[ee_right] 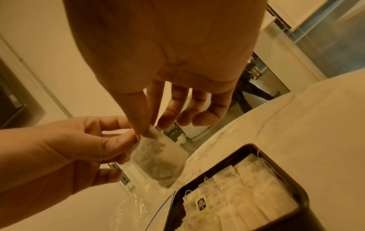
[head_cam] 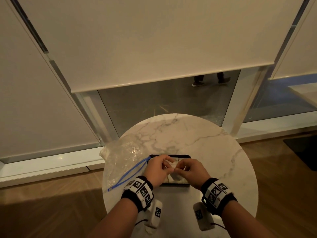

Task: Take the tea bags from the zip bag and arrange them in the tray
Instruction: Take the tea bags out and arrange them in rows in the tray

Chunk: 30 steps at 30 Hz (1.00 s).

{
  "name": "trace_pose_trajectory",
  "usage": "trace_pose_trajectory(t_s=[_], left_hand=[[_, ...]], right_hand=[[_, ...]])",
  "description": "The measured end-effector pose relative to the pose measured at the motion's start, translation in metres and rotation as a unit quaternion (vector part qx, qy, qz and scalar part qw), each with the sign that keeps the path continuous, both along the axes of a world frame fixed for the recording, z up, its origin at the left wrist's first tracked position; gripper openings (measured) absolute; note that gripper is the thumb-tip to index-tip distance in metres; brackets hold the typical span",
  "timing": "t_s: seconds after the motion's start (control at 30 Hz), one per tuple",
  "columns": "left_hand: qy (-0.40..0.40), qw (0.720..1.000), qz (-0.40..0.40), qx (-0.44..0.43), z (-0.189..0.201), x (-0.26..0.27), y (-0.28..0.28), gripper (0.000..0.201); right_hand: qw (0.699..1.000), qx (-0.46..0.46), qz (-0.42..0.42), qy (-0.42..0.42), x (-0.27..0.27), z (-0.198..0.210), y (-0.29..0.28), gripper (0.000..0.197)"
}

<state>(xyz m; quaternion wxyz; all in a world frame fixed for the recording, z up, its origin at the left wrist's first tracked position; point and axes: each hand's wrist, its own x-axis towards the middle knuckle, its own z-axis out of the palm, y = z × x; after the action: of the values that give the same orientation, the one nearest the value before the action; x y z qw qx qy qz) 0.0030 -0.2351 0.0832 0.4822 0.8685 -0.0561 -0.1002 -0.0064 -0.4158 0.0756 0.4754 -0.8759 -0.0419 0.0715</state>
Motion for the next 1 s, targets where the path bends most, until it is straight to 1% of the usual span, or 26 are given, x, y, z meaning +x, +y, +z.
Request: trace_pose_trajectory(t_s=[0.1,0.13,0.17,0.23,0.27,0.3,0.33,0.4,0.43,0.53,0.57,0.67,0.73,0.8,0.87,1.0], left_hand=[[-0.012,1.000,0.014,-0.004,-0.001,0.000,0.007,0.024],[-0.020,0.999,0.025,-0.002,-0.001,0.000,0.010,0.021],[-0.027,0.999,0.032,-0.001,-0.001,0.000,0.013,0.019],[-0.033,0.998,0.044,-0.002,-0.002,0.003,0.020,0.015],[-0.035,0.998,0.052,-0.002,-0.003,0.004,0.024,0.014],[-0.035,0.998,0.059,-0.002,-0.004,0.004,0.027,0.013],[-0.035,0.997,0.064,-0.002,-0.005,0.005,0.029,0.013],[-0.030,0.998,0.063,0.004,-0.009,0.005,0.032,0.013],[-0.025,0.998,0.058,0.006,-0.011,0.005,0.032,0.013],[0.005,0.999,0.042,0.013,-0.020,0.007,0.031,0.013],[0.015,0.999,0.038,0.014,-0.021,0.007,0.030,0.014],[0.045,0.999,0.024,-0.001,-0.024,0.012,0.024,0.023],[0.057,0.998,0.006,-0.008,-0.026,0.014,0.020,0.035],[0.064,0.998,-0.018,-0.010,-0.030,0.017,0.016,0.040],[0.061,0.998,-0.033,-0.004,-0.035,0.021,0.012,0.035],[0.038,0.999,-0.024,-0.009,-0.041,0.025,0.008,0.015]], right_hand=[[0.997,-0.042,0.058,0.030,0.006,0.009,0.001,0.011],[0.997,-0.057,0.043,0.035,0.010,0.011,-0.001,0.009],[0.997,-0.069,-0.004,0.030,0.014,0.012,-0.007,0.008],[0.987,-0.079,-0.143,0.007,0.024,0.010,-0.023,0.009],[0.978,-0.087,-0.188,-0.003,0.027,0.010,-0.029,0.010],[0.976,-0.096,-0.197,-0.001,0.030,0.007,-0.033,0.010],[0.980,-0.097,-0.172,0.016,0.032,0.006,-0.033,0.009],[0.991,-0.074,-0.090,0.062,0.029,0.003,-0.024,0.012],[0.993,-0.061,-0.073,0.074,0.027,0.002,-0.019,0.012],[0.992,-0.014,-0.093,0.083,0.027,-0.002,-0.014,0.009],[0.993,-0.008,-0.087,0.083,0.028,-0.004,-0.013,0.009],[0.997,-0.036,-0.043,0.060,0.032,-0.010,-0.009,0.014],[0.998,-0.028,-0.007,0.054,0.034,-0.012,-0.004,0.018],[0.998,-0.015,0.023,0.056,0.036,-0.014,-0.001,0.020],[0.997,0.014,0.039,0.063,0.038,-0.016,0.002,0.021],[0.996,0.038,0.041,0.064,0.044,-0.021,0.002,0.016]])
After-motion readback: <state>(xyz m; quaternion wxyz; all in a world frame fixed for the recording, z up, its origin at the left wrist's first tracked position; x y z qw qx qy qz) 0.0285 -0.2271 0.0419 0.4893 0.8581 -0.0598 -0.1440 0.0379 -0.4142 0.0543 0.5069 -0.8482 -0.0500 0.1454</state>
